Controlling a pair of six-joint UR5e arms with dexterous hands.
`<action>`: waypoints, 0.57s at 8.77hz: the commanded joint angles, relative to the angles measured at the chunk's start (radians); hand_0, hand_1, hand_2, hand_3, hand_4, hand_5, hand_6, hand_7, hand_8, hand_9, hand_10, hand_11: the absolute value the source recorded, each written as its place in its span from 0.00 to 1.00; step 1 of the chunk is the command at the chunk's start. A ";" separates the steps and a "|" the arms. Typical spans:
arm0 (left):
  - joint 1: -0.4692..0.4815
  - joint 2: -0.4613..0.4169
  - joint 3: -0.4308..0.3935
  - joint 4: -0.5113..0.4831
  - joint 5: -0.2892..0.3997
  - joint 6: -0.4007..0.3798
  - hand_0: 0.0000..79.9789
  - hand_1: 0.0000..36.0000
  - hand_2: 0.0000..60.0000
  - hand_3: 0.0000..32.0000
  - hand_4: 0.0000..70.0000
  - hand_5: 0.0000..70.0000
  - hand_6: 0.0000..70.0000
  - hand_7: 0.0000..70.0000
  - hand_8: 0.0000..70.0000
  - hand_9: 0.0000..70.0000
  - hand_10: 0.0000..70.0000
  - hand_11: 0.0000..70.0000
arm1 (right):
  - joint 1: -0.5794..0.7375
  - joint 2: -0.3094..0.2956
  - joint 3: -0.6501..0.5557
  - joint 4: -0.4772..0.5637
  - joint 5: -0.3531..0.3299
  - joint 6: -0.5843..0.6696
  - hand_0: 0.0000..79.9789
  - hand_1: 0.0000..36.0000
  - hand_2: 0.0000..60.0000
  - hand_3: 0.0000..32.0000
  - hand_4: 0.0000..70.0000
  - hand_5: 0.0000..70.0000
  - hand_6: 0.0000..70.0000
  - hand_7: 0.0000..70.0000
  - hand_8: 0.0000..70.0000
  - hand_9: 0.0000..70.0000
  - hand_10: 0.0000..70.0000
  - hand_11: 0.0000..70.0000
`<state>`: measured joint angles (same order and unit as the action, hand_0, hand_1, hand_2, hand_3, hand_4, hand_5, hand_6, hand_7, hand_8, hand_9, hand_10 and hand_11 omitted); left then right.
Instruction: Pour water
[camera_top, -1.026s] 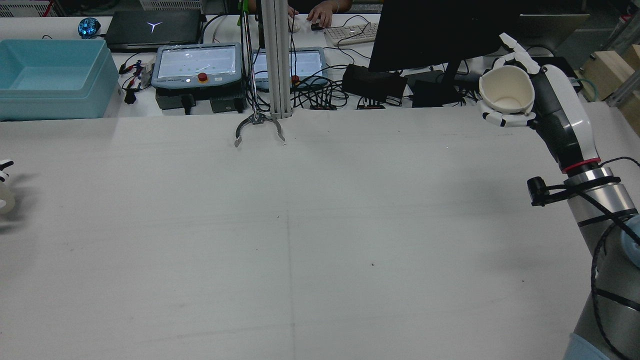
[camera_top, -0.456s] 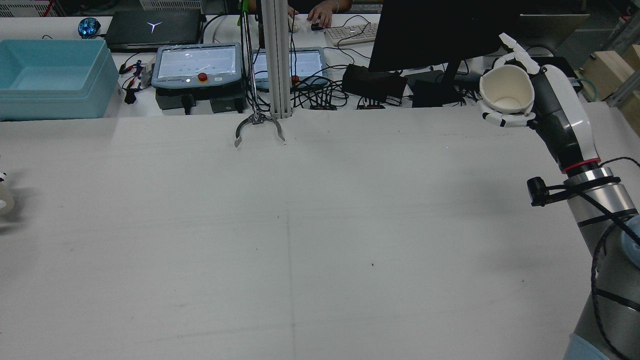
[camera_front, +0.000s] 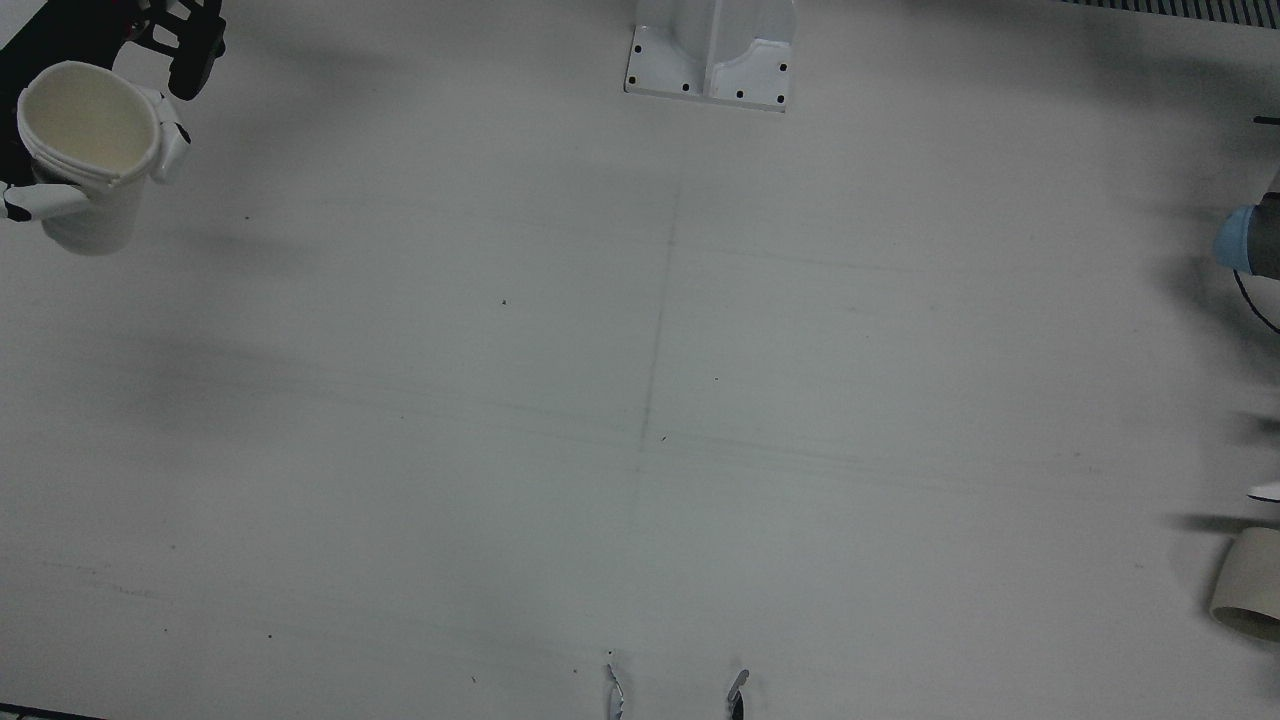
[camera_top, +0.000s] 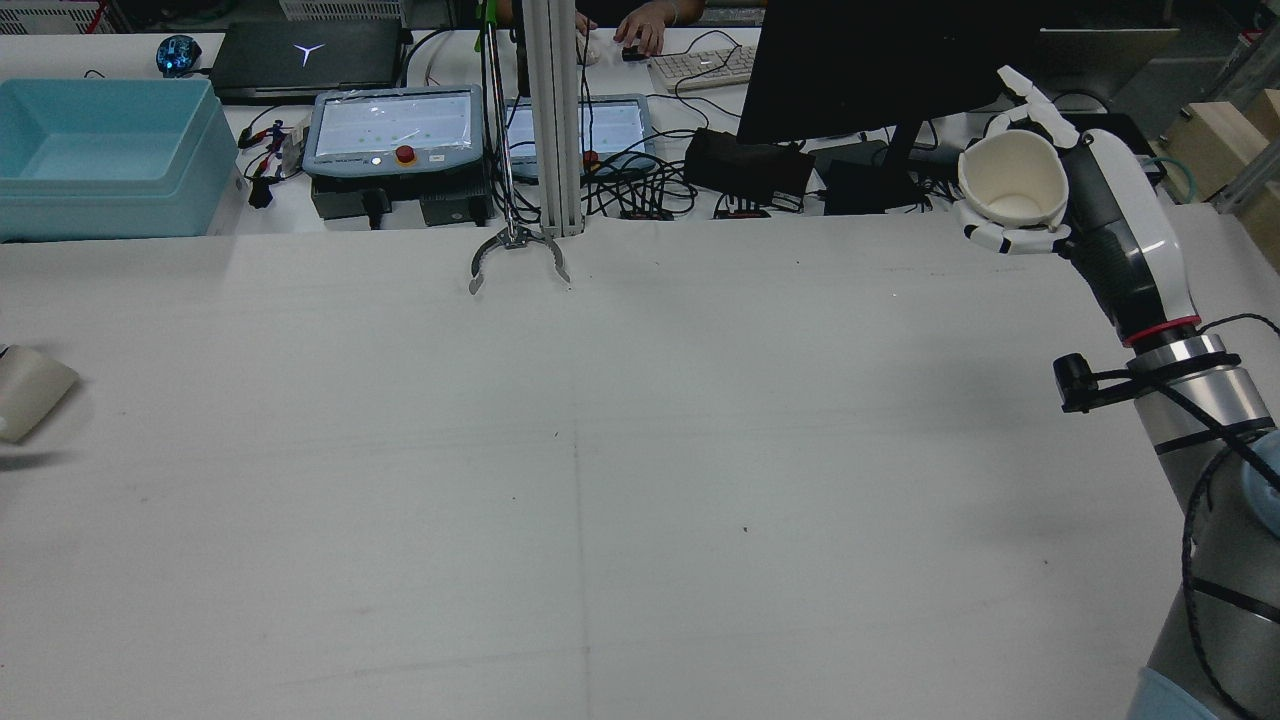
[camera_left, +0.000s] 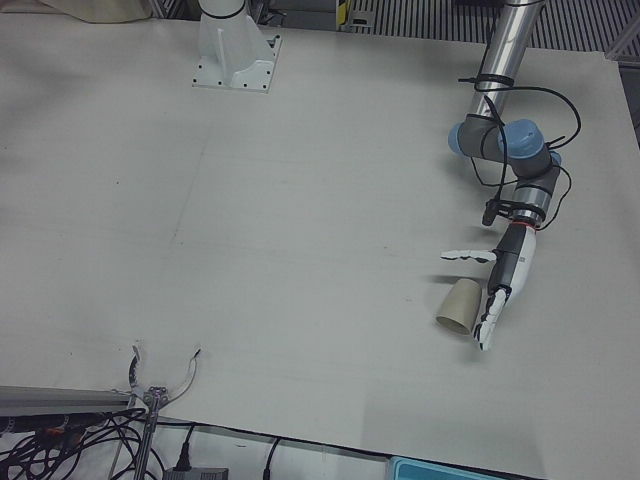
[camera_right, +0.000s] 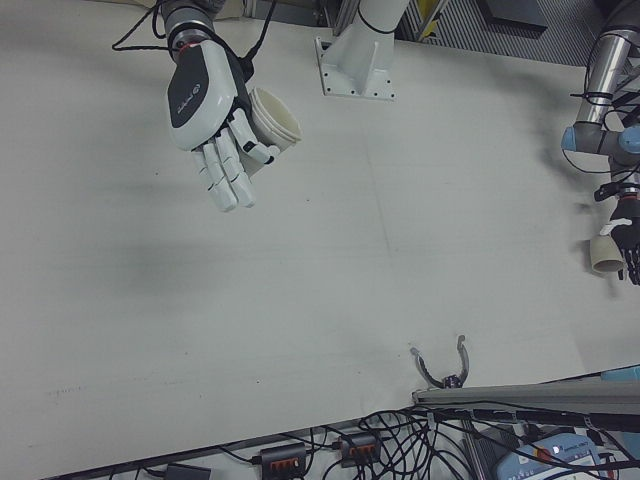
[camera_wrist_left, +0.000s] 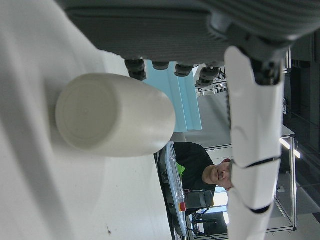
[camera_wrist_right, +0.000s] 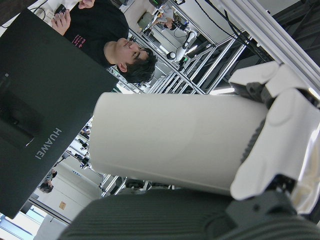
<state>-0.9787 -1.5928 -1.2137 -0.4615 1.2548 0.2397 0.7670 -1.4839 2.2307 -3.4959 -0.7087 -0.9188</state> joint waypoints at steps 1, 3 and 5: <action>-0.006 0.004 -0.018 0.000 0.000 -0.007 0.76 0.73 0.21 0.00 0.15 0.10 0.03 0.04 0.00 0.00 0.06 0.13 | 0.001 0.001 0.007 0.002 0.000 0.002 0.55 0.51 0.76 0.00 0.22 1.00 0.09 0.15 0.05 0.11 0.10 0.17; -0.011 0.025 -0.088 0.047 0.002 -0.013 0.76 0.71 0.18 0.00 0.15 0.08 0.01 0.03 0.00 0.00 0.04 0.10 | 0.008 -0.001 -0.005 0.008 0.024 0.046 0.56 0.51 0.75 0.00 0.22 1.00 0.09 0.16 0.05 0.11 0.10 0.16; -0.011 0.068 -0.179 0.087 0.000 -0.008 0.75 0.67 0.16 0.00 0.14 0.10 0.01 0.03 0.00 0.00 0.03 0.09 | -0.002 0.002 -0.229 0.014 0.075 0.386 0.54 0.47 0.71 0.00 0.22 1.00 0.09 0.15 0.05 0.11 0.11 0.17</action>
<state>-0.9874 -1.5636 -1.3014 -0.4186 1.2556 0.2293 0.7723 -1.4858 2.2056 -3.4892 -0.6797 -0.8470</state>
